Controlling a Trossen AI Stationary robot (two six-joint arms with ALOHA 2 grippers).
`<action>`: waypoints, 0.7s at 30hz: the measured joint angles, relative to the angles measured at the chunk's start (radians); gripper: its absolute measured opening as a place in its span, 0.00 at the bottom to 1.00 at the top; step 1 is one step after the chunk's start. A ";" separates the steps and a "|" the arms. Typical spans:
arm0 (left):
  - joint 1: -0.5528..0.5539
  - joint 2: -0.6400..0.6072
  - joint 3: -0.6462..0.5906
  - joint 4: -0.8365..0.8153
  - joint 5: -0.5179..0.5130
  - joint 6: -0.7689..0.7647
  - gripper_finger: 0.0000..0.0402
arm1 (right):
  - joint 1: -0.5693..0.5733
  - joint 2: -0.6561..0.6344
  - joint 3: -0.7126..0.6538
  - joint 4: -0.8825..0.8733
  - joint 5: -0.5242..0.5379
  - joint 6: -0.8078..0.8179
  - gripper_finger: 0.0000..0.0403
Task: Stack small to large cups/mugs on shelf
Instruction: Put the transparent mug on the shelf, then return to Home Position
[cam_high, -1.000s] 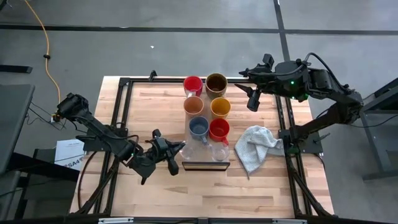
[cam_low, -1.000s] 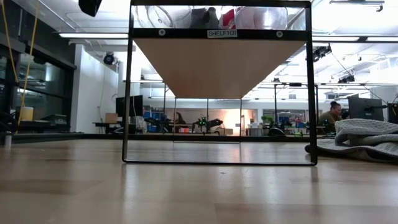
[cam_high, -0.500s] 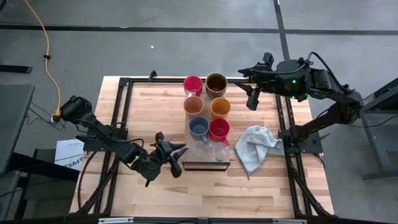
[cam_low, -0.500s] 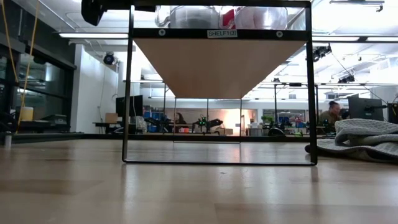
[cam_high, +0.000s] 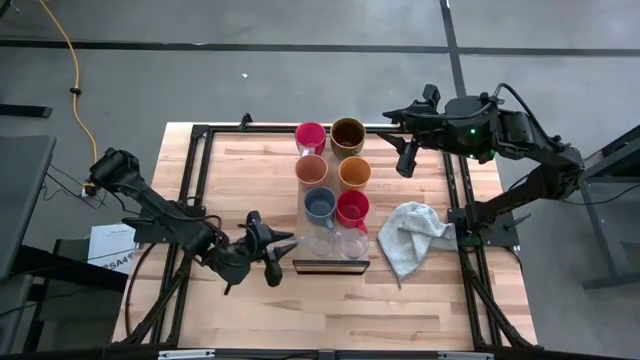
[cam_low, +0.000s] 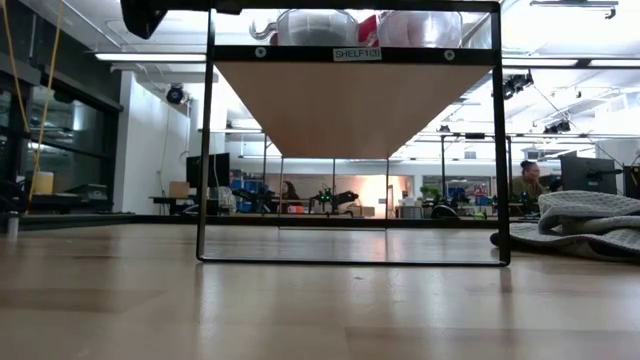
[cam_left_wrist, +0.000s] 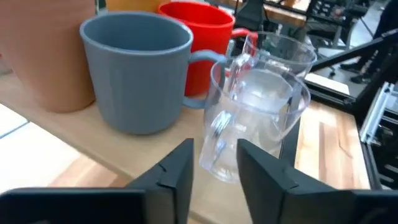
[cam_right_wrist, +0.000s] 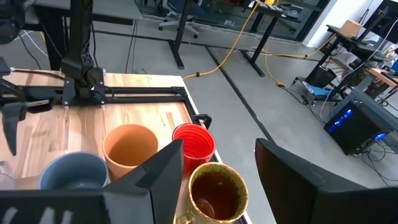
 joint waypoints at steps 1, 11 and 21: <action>0.000 -0.010 0.000 -0.020 0.012 -0.013 0.30 | 0.000 0.000 0.000 0.000 0.000 0.000 0.48; 0.034 -0.258 0.142 -0.214 -0.018 0.029 0.63 | 0.000 -0.002 0.000 -0.104 -0.008 0.042 0.48; 0.409 -0.406 0.342 -0.240 0.284 0.430 0.61 | 0.000 -0.037 0.000 -0.265 -0.102 0.123 0.48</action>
